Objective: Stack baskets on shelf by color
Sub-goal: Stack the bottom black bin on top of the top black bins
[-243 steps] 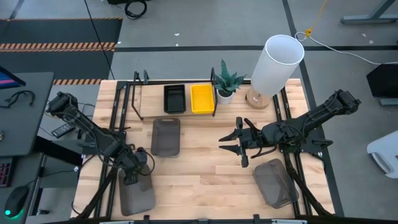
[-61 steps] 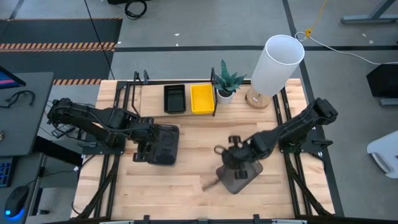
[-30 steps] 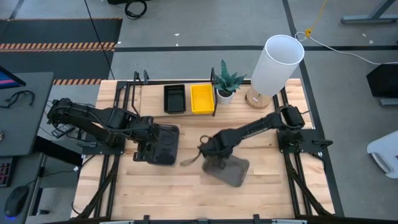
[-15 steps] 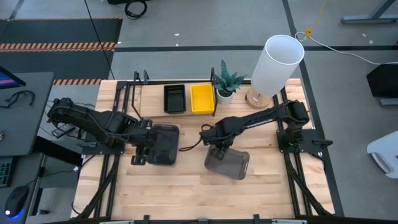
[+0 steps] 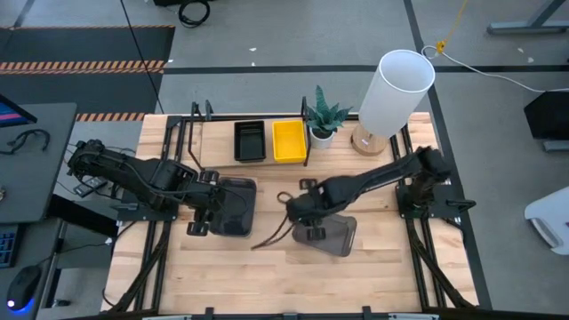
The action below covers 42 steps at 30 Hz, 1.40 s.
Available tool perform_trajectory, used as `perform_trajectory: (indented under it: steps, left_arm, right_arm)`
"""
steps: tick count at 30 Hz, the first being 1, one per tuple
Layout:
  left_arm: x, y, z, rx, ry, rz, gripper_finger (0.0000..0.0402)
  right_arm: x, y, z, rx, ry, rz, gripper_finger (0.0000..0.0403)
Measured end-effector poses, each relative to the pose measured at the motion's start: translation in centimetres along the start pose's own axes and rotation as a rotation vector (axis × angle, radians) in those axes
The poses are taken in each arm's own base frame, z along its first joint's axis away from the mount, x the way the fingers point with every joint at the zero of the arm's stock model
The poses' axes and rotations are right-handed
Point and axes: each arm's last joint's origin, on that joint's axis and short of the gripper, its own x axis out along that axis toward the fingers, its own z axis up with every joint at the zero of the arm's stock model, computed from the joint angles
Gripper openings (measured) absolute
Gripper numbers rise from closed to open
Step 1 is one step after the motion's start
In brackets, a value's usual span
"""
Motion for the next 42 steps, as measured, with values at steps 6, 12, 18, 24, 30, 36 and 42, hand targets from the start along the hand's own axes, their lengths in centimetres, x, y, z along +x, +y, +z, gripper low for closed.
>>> perform_trajectory:
  steps: [6, 12, 18, 24, 30, 36, 42]
  left_arm:
    - [0.0, 0.0, 0.0, -0.003, -0.001, 0.000, 0.0142]
    - [0.0, -0.4, -0.1, 0.004, -0.001, -0.009, 0.0142]
    - [-0.1, -0.8, -0.1, -0.001, 0.000, -0.017, 0.0142]
    - [-0.1, -0.8, -0.2, -0.005, 0.001, -0.016, 0.0142]
    - [-0.1, -0.7, -0.1, -0.002, -0.001, -0.012, 0.0142]
    - [-0.1, -0.7, -0.2, -0.009, 0.000, -0.012, 0.0142]
    - [-0.1, -0.7, -0.2, -0.009, 0.000, -0.012, 0.0142]
  right_arm:
    - [2.0, 2.1, 2.8, -0.305, 0.071, -0.060, 0.0137]
    - [4.1, 2.3, 4.3, -0.478, 0.149, -0.021, 0.0132]
    - [5.1, 1.7, 4.3, -0.483, 0.202, 0.035, 0.0108]
    - [4.5, 1.1, 4.2, -0.415, 0.201, 0.033, 0.0081]
    - [4.7, 1.2, 4.2, -0.404, 0.210, 0.041, 0.0079]
    - [5.0, 0.2, 4.2, -0.223, 0.220, 0.009, 0.0053]
    - [5.2, -1.6, 3.9, -0.098, 0.276, 0.016, 0.0007]
